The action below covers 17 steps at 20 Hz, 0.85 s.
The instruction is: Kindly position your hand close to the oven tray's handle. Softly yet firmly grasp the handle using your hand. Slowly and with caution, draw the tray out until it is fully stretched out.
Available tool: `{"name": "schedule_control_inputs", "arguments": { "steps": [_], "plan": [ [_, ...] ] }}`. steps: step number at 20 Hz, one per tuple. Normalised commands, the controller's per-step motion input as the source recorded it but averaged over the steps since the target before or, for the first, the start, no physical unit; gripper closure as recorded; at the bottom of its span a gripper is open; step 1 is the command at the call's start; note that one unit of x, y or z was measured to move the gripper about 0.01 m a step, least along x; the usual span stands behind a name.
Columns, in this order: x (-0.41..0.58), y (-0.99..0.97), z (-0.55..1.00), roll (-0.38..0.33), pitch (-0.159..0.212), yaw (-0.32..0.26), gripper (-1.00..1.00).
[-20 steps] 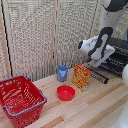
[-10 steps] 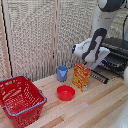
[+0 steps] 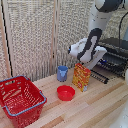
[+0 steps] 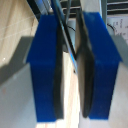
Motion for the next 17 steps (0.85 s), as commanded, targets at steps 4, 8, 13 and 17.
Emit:
{"name": "schedule_control_inputs", "arguments": {
  "steps": [4,8,13,17],
  "plan": [
    [0.084,0.0,0.02,-0.044,0.007,0.0,-1.0],
    [0.134,0.0,0.31,-0.025,0.017,0.0,-1.0],
    [0.196,0.0,0.6,-0.007,0.01,-0.019,-1.0],
    [0.155,0.0,0.53,-0.006,0.013,-0.036,-1.0]
  ]
}}
